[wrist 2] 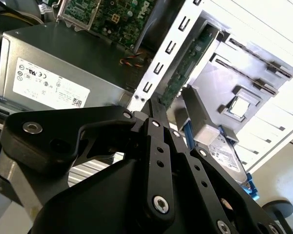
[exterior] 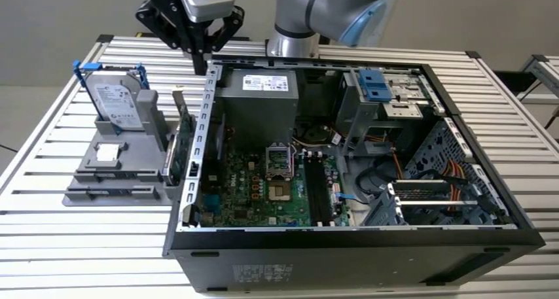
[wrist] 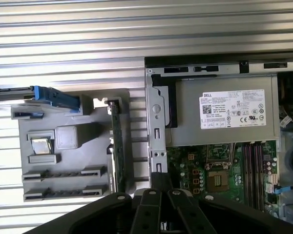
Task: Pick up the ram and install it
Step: 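Reach for the ram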
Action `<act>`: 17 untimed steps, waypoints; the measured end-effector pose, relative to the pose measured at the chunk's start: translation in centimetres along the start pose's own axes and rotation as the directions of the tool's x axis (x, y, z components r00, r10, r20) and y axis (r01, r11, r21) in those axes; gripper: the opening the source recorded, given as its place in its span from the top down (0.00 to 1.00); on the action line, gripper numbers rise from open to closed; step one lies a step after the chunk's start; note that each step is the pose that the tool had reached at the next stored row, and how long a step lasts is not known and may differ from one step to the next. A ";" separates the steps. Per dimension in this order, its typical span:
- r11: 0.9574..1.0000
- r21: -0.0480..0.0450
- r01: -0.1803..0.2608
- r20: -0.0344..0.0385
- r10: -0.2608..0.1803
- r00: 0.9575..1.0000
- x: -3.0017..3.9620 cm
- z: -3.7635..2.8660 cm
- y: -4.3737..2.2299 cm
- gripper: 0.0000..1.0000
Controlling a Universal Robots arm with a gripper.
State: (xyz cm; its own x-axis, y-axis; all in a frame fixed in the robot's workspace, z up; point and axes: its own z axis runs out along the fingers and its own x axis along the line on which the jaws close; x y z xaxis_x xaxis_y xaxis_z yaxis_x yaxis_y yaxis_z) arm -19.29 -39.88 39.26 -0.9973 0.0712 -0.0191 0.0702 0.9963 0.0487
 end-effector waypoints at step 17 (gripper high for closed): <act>1.000 0.000 0.000 0.000 0.000 1.000 1.12 -0.02 -0.08 1.00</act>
State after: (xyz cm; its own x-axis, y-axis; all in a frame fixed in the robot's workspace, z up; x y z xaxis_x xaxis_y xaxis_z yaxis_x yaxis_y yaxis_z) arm -20.41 -39.88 39.26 -0.9973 0.0712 -0.0191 0.0702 0.9963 0.0488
